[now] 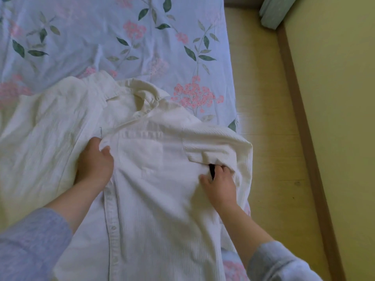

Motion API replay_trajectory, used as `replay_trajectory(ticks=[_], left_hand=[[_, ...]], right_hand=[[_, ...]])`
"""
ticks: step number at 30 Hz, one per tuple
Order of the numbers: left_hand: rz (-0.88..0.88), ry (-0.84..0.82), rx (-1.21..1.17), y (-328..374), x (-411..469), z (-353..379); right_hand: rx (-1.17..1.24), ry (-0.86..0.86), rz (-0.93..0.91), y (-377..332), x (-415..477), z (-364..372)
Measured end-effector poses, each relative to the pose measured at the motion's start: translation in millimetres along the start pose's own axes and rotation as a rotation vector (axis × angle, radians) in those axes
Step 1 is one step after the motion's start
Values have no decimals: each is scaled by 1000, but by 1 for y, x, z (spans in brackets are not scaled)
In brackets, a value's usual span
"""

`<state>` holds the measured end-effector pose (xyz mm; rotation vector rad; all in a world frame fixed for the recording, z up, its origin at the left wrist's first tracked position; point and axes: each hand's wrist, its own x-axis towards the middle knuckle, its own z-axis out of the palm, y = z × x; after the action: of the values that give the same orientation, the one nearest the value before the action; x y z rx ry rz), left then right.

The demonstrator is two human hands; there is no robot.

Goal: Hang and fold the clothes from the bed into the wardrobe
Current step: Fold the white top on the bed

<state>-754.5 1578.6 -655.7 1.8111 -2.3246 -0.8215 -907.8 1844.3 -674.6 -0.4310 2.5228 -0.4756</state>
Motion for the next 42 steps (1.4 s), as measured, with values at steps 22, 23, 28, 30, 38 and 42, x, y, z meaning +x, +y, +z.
replay_trajectory(ticks=[22, 23, 28, 30, 38, 42], left_hand=[[-23, 69, -158, -11, -12, -15], [-35, 26, -178, -14, -15, -14], [-126, -215, -301, -43, -49, -13], [-176, -314, -314, -56, -67, -14], [-257, -664, -450, -99, -128, -18], [-307, -823, -372, -123, -162, -16]], right_hand=[[546, -154, 295, 34, -47, 24], [563, -163, 293, 35, -50, 24], [590, -188, 305, 42, -76, 24], [623, -180, 340, 47, -89, 25], [630, -190, 390, 72, -147, 40], [642, -54, 407, 72, -161, 46]])
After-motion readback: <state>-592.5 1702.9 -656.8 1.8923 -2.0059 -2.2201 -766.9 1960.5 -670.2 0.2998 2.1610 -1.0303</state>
